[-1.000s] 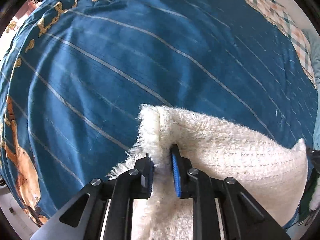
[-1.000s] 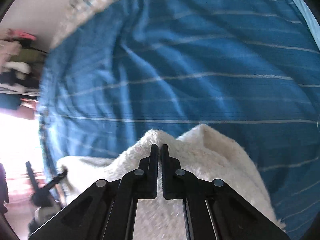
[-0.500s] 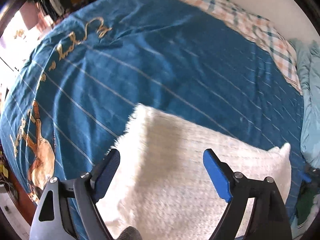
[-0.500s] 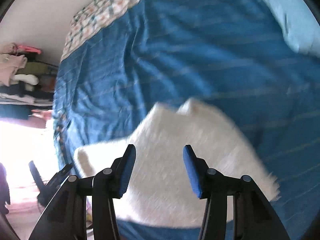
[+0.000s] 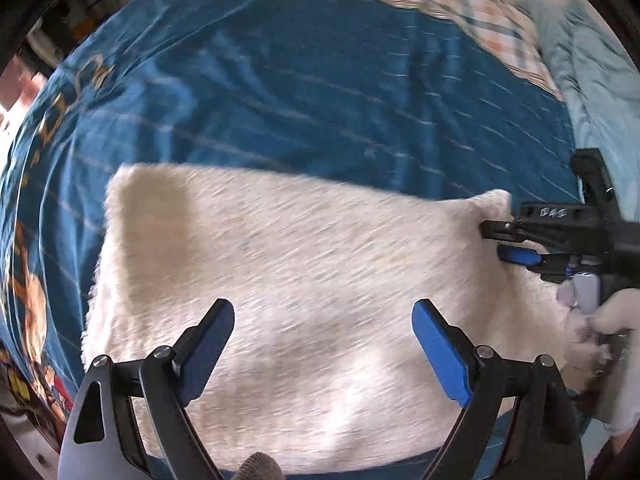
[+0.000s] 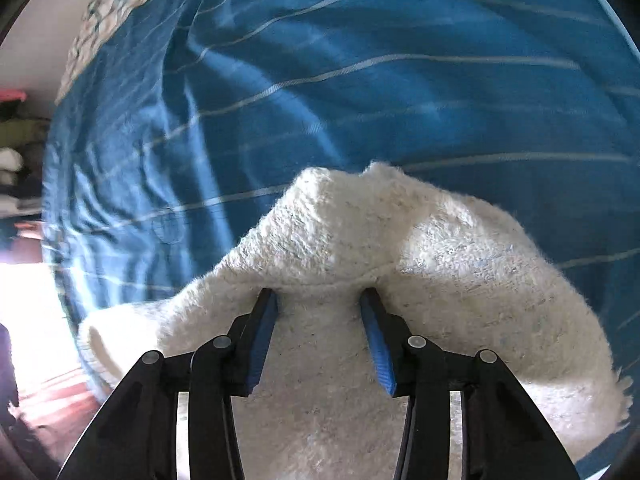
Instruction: Fold large clothes
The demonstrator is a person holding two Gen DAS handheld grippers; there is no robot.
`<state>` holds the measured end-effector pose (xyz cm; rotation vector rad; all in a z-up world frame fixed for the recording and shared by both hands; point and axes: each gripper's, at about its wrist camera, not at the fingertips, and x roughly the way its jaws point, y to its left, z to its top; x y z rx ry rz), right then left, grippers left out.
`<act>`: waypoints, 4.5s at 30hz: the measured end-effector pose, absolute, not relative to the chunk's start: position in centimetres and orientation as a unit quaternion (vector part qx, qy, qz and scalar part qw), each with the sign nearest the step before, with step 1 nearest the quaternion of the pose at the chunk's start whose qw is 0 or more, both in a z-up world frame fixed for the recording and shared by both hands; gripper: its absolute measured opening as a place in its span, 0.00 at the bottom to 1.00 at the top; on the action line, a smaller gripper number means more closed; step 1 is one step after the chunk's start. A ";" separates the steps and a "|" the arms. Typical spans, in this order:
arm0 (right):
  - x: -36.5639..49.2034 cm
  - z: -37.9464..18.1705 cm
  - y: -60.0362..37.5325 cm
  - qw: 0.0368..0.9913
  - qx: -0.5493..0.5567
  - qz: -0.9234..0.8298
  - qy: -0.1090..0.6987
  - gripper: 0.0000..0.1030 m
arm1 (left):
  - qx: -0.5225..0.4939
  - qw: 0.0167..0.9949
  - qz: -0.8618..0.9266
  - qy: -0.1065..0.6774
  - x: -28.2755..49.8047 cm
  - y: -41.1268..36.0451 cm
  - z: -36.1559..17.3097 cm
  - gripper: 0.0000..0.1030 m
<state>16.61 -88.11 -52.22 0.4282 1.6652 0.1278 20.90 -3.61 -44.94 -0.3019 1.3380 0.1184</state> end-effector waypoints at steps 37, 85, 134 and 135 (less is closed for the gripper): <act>0.4 -55.3 -98.4 0.652 0.555 0.094 0.508 0.25 | -0.114 0.754 -0.004 0.647 24.0 -9.3 -54.0 1.00; -8.7 -43.9 -49.7 0.669 0.006 0.403 0.625 0.79 | -0.311 0.743 0.277 0.523 -2.7 28.0 -38.3 1.00; -7.8 -54.9 -73.8 0.521 0.344 0.108 0.774 0.50 | -0.496 0.680 0.197 0.502 -0.2 20.2 -49.6 0.12; -7.9 -55.1 -73.8 0.522 0.341 0.105 0.775 0.50 | -0.493 0.688 0.202 0.493 -0.4 20.0 -49.1 0.09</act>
